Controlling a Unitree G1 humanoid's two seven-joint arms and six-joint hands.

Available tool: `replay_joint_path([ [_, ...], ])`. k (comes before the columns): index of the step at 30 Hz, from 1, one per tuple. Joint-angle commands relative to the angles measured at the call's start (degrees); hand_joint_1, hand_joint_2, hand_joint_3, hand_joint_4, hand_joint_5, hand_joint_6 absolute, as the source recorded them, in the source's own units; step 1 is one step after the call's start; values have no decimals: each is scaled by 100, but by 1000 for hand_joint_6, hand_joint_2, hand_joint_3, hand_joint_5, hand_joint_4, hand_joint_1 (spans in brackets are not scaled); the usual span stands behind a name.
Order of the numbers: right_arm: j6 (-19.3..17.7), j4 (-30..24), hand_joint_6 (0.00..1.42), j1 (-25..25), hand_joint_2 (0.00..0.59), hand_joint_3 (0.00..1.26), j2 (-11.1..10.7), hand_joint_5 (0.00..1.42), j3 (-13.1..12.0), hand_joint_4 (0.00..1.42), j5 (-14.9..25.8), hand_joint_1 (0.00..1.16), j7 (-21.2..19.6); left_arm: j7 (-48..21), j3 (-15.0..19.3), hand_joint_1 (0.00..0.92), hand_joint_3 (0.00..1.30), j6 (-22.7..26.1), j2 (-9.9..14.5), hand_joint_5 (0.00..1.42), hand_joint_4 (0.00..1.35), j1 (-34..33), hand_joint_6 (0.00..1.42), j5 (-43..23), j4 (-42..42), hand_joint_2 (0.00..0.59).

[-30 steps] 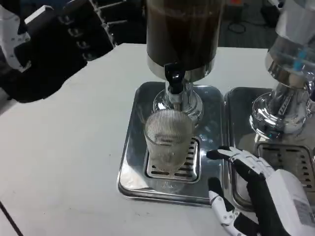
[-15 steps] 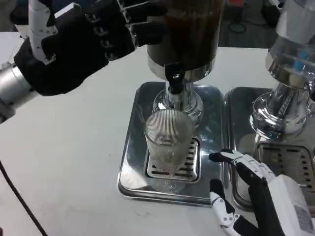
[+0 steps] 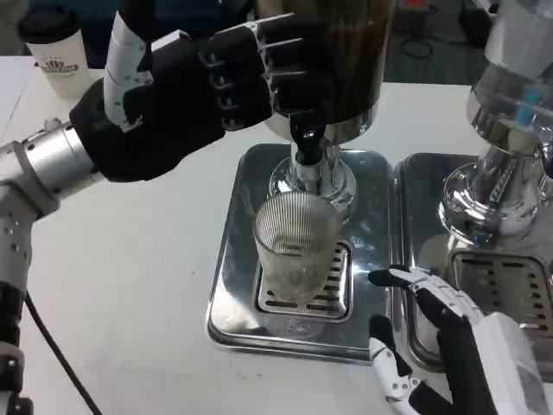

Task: Grasp the cup under the faucet to collect the drink, then remove the cup.

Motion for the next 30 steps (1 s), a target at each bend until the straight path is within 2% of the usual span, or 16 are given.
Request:
replay_joint_path([
  [1, -34, 52, 113, 35, 509, 362, 42, 173, 56, 224, -20, 524, -109, -11, -110, 0, 182, -199, -68, 191, 110, 63, 93, 279, -74, 10],
  [7, -14, 47, 113, 49, 509, 365, 37, 173, 75, 224, -19, 524, -133, -20, -192, 0, 134, -382, -200, 109, 17, 212, 45, 433, -115, 9],
  [9, -12, 46, 113, 49, 509, 367, 37, 173, 76, 224, -15, 525, -133, -24, -177, 0, 67, -388, -255, 49, 1, 246, 15, 409, -102, 7],
  [14, 9, 27, 113, 68, 509, 369, 24, 173, 61, 224, -17, 526, -130, 86, 7, 0, 6, -356, -427, 1, 0, 306, 0, 280, -16, 6],
  [22, 4, 1, 113, 71, 509, 370, 18, 176, 42, 224, 23, 526, -92, -35, -114, 0, 0, -396, -337, 0, 0, 244, 0, 535, 176, 5],
  [30, 7, 22, 113, 83, 506, 370, 31, 183, 35, 226, 82, 525, -85, -234, -306, 0, 0, -647, -218, 0, 0, 156, 0, 870, 470, 6],
])
